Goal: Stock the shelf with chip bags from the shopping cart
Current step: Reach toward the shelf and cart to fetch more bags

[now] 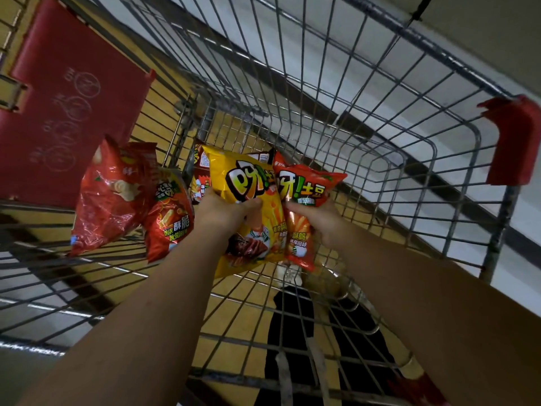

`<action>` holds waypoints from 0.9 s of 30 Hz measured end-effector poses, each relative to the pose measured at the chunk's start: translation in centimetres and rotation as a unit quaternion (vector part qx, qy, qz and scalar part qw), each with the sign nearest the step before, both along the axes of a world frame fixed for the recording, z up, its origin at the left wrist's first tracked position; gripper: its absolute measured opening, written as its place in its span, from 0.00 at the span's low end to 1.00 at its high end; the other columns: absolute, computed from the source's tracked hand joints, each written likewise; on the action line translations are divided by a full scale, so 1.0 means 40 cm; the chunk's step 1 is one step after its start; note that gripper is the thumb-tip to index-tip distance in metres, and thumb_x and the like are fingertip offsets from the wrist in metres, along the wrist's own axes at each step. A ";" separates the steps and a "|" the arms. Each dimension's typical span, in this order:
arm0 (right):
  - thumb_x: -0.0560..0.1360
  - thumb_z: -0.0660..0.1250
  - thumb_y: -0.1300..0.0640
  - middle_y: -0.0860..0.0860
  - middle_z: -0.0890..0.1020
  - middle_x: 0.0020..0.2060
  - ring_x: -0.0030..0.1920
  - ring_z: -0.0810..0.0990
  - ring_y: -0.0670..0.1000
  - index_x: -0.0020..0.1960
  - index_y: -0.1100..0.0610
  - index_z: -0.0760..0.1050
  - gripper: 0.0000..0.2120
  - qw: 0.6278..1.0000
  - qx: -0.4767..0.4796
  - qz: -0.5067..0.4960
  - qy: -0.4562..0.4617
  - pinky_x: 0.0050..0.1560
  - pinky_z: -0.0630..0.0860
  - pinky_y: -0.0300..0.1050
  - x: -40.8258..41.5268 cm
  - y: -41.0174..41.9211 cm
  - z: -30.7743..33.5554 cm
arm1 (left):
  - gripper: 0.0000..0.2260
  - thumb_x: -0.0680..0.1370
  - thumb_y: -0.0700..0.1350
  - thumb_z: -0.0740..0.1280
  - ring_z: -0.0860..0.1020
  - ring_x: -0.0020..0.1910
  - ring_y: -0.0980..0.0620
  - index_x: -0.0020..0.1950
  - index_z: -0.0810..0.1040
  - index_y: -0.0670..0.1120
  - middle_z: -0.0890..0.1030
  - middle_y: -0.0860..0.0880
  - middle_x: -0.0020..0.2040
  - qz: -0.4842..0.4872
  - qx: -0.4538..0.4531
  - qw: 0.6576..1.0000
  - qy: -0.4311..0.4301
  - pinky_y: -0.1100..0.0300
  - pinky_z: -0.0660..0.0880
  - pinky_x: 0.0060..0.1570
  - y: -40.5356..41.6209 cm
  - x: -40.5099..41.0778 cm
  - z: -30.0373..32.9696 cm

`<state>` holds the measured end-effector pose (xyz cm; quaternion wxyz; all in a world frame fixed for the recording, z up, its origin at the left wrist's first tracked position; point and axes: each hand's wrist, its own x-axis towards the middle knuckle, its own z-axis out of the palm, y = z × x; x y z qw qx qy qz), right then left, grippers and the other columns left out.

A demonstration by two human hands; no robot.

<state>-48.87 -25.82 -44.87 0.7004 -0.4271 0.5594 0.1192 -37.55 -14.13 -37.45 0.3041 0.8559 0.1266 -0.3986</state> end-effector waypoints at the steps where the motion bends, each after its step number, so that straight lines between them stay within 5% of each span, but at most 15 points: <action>1: 0.65 0.77 0.60 0.55 0.81 0.55 0.50 0.81 0.54 0.63 0.58 0.72 0.29 1.000 0.001 -0.011 0.003 0.44 0.76 0.47 -0.002 0.007 -0.003 | 0.31 0.68 0.50 0.77 0.76 0.59 0.42 0.66 0.69 0.45 0.77 0.45 0.61 -0.004 -0.002 1.000 -0.006 0.48 0.73 0.58 0.002 0.002 0.002; 6: 0.63 0.78 0.60 0.52 0.82 0.50 0.50 0.81 0.55 0.52 0.51 0.75 0.21 0.996 -0.084 0.035 -0.004 0.55 0.76 0.54 -0.019 0.010 0.028 | 0.32 0.68 0.50 0.77 0.75 0.61 0.41 0.67 0.67 0.45 0.76 0.44 0.62 0.008 -0.016 0.999 -0.034 0.47 0.72 0.60 0.005 0.000 0.040; 9: 0.59 0.80 0.55 0.50 0.82 0.49 0.50 0.81 0.53 0.56 0.51 0.74 0.28 0.991 -0.121 0.058 -0.009 0.56 0.76 0.56 -0.016 -0.011 0.068 | 0.31 0.68 0.51 0.77 0.75 0.61 0.41 0.67 0.68 0.45 0.76 0.44 0.62 0.024 -0.040 0.997 -0.064 0.48 0.72 0.59 0.003 -0.009 0.087; 15: 0.61 0.79 0.58 0.52 0.82 0.50 0.49 0.81 0.52 0.59 0.55 0.74 0.29 0.980 -0.165 0.072 -0.083 0.55 0.77 0.51 0.010 -0.048 0.226 | 0.29 0.68 0.48 0.78 0.76 0.58 0.45 0.65 0.70 0.46 0.76 0.50 0.53 0.064 -0.114 0.981 -0.140 0.50 0.73 0.60 0.029 -0.026 0.235; 21: 0.61 0.79 0.55 0.51 0.81 0.52 0.52 0.80 0.54 0.59 0.53 0.71 0.29 0.960 -0.209 0.111 -0.152 0.57 0.76 0.54 0.053 -0.078 0.435 | 0.24 0.66 0.46 0.79 0.80 0.52 0.46 0.57 0.71 0.50 0.80 0.49 0.52 0.108 -0.188 0.956 -0.199 0.50 0.77 0.55 0.071 -0.043 0.425; 27: 0.62 0.79 0.54 0.50 0.80 0.52 0.51 0.79 0.53 0.60 0.54 0.69 0.30 0.928 -0.263 0.139 -0.224 0.56 0.76 0.52 0.099 -0.114 0.646 | 0.27 0.66 0.48 0.78 0.80 0.49 0.48 0.60 0.71 0.49 0.81 0.51 0.50 0.126 -0.261 0.921 -0.262 0.49 0.77 0.54 0.070 -0.044 0.627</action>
